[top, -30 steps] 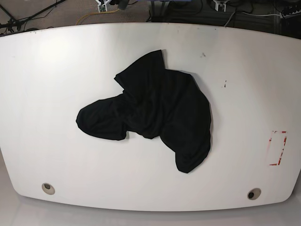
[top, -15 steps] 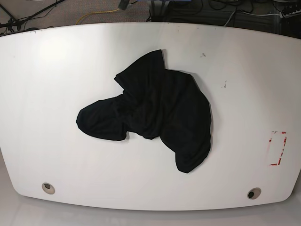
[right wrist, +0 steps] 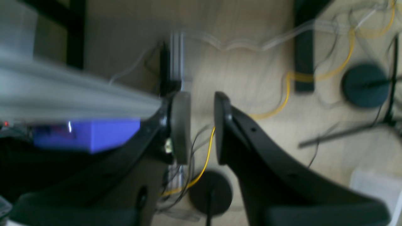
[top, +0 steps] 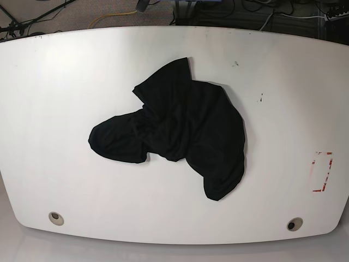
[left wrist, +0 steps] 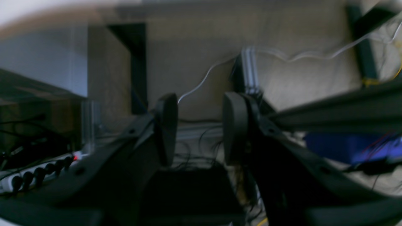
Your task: Fold the T-shirt properly
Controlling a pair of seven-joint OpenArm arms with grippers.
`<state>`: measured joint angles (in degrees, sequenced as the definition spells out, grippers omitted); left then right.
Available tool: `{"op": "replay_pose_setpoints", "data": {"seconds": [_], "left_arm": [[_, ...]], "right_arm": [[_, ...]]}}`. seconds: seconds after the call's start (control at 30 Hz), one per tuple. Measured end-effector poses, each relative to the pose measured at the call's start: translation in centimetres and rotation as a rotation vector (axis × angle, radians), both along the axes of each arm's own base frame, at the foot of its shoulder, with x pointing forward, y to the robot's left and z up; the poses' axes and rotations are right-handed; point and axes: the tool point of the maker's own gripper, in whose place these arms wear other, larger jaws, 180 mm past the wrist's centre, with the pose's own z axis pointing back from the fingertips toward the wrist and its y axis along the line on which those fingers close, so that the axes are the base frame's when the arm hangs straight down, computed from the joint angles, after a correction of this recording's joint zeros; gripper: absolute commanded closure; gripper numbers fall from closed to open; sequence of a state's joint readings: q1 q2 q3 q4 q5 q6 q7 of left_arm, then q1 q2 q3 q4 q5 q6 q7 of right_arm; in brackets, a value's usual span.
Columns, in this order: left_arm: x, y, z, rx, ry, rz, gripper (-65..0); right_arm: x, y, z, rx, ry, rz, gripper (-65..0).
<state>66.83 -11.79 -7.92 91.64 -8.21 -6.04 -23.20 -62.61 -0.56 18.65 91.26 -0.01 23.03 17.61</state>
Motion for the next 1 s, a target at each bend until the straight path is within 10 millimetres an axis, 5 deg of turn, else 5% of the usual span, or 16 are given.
{"op": "replay_pose_setpoints", "data": {"seconds": [0.2,0.6,0.8,1.0], "left_arm": [[2.7,1.2,3.0,-0.010,-0.104,0.057,-21.5],[5.2,1.1,5.4,-0.051,-0.197,0.104,-22.2],[5.2,0.8,5.4,-0.060,-0.195,0.099,-39.0],[5.3,0.8,5.4,-0.064,-0.195,0.104,-42.8]], "right_arm": [[4.9,-0.2,2.3,-0.048,-0.056,0.104,-12.2],[19.3,-1.1,5.5,-0.158,-0.232,0.202,-13.2],[25.5,0.6,7.1,-0.166,-0.263,0.331,-13.8],[30.6,0.4,9.1,-0.224,-0.267,0.379,-35.0]]}}
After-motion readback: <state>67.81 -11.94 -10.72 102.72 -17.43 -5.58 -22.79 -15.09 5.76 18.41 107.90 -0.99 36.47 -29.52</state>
